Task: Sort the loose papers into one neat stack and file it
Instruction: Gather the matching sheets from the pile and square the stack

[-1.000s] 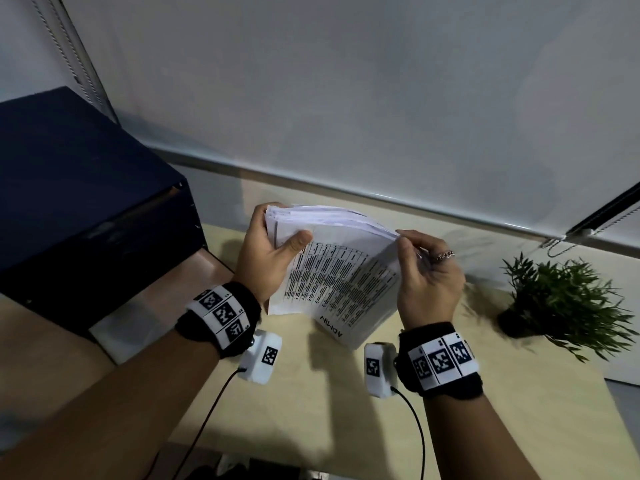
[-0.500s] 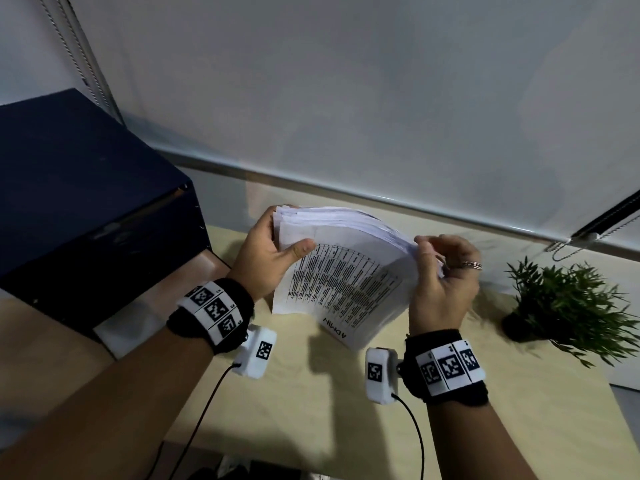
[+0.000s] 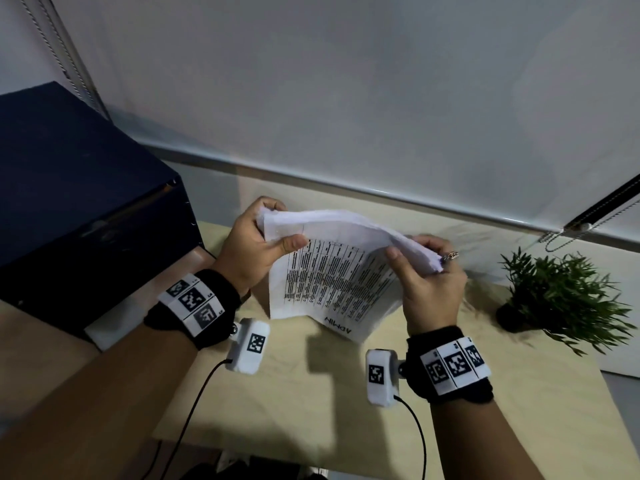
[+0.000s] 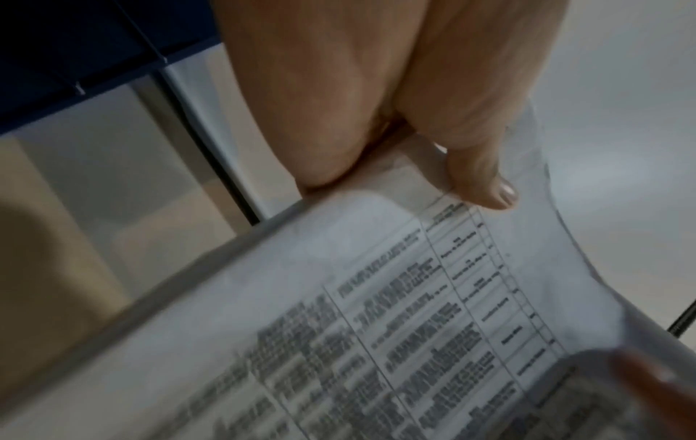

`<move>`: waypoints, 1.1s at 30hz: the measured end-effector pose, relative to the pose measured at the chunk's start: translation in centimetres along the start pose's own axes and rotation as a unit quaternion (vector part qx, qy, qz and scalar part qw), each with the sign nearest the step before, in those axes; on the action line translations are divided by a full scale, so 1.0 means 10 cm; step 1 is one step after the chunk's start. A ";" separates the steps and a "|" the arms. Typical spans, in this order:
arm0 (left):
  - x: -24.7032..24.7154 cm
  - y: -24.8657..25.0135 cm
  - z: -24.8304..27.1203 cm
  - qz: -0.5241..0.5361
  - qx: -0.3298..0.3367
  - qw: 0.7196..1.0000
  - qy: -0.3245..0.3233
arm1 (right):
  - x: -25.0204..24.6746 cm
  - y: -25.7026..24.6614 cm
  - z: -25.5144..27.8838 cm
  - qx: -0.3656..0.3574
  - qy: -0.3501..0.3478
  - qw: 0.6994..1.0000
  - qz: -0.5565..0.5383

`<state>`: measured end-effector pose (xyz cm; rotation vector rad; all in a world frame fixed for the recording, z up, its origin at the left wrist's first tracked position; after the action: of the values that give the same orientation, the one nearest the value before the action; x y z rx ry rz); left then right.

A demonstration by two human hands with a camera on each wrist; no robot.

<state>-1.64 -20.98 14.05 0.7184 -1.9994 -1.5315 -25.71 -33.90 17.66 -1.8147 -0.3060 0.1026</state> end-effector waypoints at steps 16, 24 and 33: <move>0.11 -0.05 0.00 -0.018 -0.007 1.000 0.006 | -0.02 -0.05 -0.02 -0.041 0.095 0.994 -0.016; 0.11 -0.03 0.04 -0.009 -0.034 0.999 0.016 | -0.08 0.16 0.06 -0.006 0.000 0.999 0.054; 0.00 -0.24 0.15 -0.028 -0.067 0.994 -0.087 | -0.08 0.23 0.11 0.063 -0.046 0.997 -0.005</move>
<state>-2.42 -20.48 11.36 0.6090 -1.9904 -1.7981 -26.39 -33.62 15.05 -1.6856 -0.3672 0.1948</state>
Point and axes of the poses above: each hand's wrist, its own z-axis away from the middle knuckle, its own x-axis out of the palm, y = z × x, the point moved 6 cm from there along -z, towards the middle knuckle, and after that the axes turned 4 degrees about y, right-handed, at the moved point
